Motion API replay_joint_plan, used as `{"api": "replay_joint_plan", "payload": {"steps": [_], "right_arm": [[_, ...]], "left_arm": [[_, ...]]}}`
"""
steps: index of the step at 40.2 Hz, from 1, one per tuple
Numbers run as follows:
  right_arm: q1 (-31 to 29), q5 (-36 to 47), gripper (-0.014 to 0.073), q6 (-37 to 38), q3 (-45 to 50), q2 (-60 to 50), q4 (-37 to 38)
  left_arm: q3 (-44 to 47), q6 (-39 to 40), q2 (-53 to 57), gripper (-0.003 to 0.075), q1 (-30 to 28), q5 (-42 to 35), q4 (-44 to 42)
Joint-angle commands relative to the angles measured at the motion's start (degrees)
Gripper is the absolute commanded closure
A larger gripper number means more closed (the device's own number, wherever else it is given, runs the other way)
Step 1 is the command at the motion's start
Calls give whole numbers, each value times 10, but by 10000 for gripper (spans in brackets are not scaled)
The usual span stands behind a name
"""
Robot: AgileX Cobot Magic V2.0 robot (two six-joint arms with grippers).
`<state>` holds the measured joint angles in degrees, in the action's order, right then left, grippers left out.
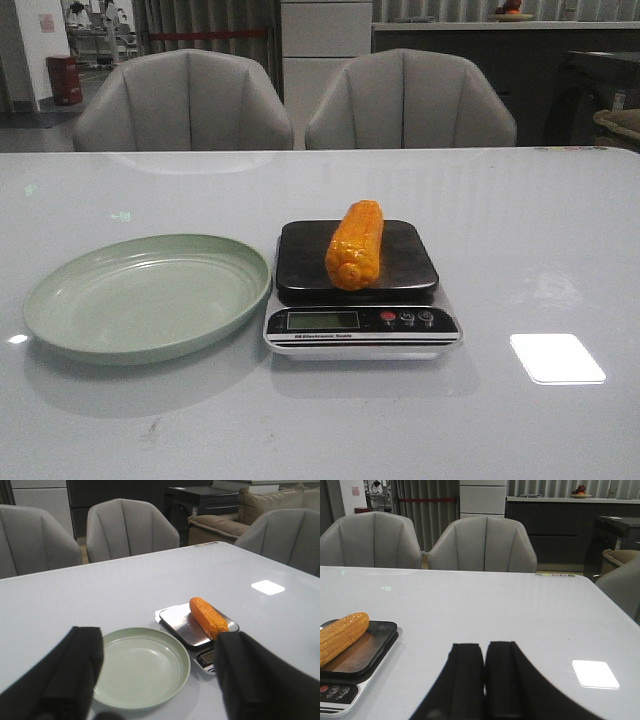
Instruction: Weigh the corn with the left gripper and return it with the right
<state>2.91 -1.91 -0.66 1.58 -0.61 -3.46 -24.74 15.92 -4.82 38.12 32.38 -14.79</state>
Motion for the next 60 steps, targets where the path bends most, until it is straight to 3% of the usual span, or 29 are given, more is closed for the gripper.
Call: {"api": "replay_joint_plan", "payload": {"steps": [1,3,4,7,27,39,52,60], "right_arm": [[-3,48,429,-6,1,-12,7],[-3,48,429,-6,1,-12,7],[-3,48,429,-6,1,-11,7],[-3,48,429,-6,1,-11,7],[-3,49,429,-6,1,-11,7],[-3,148,429,-5,-20,-11,7],[-3,-3,429,-5,-176,116,7],[-3,-37,429,-5,-220,222,7]], "left_arm": [[-8,-9,8,491,1,-11,-6],[-6,-9,11,603,1,-12,-6],[-6,-9,11,617,1,-12,-5],[-6,-9,11,581,1,-12,-5],[-6,-9,11,587,1,-10,-4],[-6,-9,11,587,1,-10,-4],[-6,-9,11,587,1,-10,-4],[-6,-9,11,587,1,-10,-4]]}}
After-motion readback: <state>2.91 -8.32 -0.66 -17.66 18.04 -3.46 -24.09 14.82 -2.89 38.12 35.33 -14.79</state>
